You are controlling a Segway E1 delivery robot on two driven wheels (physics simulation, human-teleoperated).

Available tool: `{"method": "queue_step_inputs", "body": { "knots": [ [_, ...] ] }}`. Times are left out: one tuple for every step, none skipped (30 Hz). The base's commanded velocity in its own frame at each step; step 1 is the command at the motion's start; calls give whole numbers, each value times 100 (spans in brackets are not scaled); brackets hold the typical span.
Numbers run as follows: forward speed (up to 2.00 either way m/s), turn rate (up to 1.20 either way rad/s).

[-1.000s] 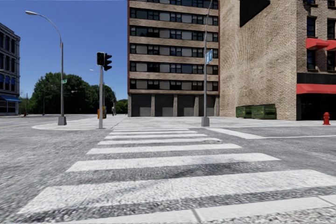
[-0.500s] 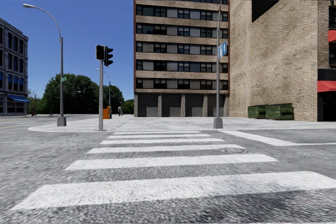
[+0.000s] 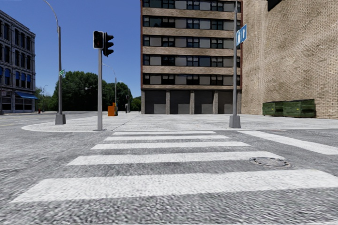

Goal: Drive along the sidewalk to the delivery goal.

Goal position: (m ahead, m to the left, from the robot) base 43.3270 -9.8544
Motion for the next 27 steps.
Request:
{"method": "queue_step_inputs", "body": {
  "knots": [
    [200, 23],
    [200, 23],
    [200, 23],
    [200, 23],
    [200, 23],
    [200, 23],
    [200, 23],
    [200, 23],
    [200, 23],
    [200, 23],
    [200, 23],
    [200, 23],
    [200, 23],
    [200, 23],
    [200, 23],
    [200, 23],
    [200, 23],
    [200, 23],
    [200, 23],
    [200, 23],
    [200, 23],
    [200, 23],
    [200, 23],
    [200, 23],
    [200, 22],
    [200, 22],
    [200, 22]
  ]
}}
